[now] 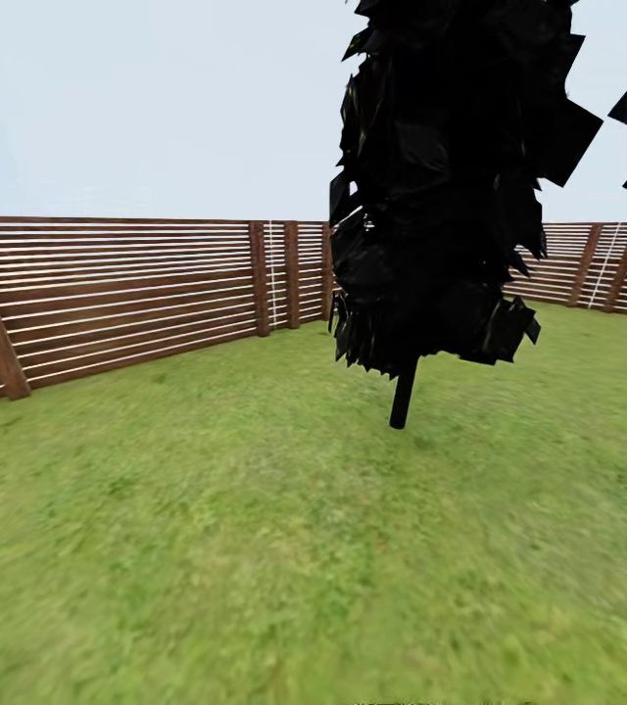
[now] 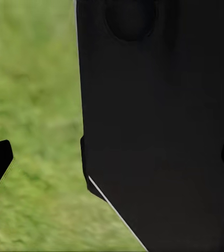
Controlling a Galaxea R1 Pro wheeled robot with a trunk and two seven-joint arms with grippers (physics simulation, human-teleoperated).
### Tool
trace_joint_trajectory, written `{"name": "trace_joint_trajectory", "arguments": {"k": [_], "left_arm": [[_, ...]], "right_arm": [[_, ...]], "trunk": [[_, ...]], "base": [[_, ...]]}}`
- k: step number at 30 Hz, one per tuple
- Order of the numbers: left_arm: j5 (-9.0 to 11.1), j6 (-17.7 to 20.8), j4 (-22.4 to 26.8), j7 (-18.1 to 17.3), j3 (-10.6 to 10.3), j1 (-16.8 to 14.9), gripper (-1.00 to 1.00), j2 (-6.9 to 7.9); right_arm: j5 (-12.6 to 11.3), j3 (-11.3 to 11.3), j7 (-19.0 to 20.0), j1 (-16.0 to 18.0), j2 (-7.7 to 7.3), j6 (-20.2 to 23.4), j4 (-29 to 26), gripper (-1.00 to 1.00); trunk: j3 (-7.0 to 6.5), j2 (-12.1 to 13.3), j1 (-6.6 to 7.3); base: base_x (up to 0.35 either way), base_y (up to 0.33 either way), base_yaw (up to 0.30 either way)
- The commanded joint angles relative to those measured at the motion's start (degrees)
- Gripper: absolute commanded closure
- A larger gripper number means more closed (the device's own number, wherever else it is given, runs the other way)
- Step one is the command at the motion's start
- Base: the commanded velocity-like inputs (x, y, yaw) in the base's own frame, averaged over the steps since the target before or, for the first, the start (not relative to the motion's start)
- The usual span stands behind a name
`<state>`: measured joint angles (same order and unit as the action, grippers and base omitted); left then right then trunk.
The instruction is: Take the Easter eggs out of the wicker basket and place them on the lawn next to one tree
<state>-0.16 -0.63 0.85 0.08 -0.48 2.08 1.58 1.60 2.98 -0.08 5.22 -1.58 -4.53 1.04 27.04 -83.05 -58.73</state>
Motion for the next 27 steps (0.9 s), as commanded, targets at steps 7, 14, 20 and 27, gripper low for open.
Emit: {"name": "trace_joint_trajectory", "arguments": {"k": [7,14,20,27], "left_arm": [[0.0,-0.1,0.0,0.0,0.0,0.0,-1.0,0.01],[0.0,-0.1,0.1,0.0,0.0,0.0,-1.0,-0.01],[0.0,0.0,0.0,0.0,0.0,0.0,-1.0,0.01],[0.0,0.0,0.0,0.0,0.0,0.0,-1.0,0.01]], "right_arm": [[0.2,0.3,0.0,0.1,-0.07,-0.2,0.1,-1.0],[0.2,0.3,0.0,0.1,-0.16,-0.2,0.1,-1.0],[0.2,0.3,0.1,0.1,-0.18,-0.2,0.1,-1.0],[0.1,0.3,0.1,0.1,-0.26,-0.3,0.1,-1.0]], "trunk": [[0.04,0.0,0.0],[0.04,0.0,0.0],[0.04,0.0,0.0],[0.04,0.0,0.0]], "base": [[0.0,0.0,-0.284],[0.0,0.0,-0.284],[0.0,0.0,-0.284],[0.0,0.0,-0.285]]}}
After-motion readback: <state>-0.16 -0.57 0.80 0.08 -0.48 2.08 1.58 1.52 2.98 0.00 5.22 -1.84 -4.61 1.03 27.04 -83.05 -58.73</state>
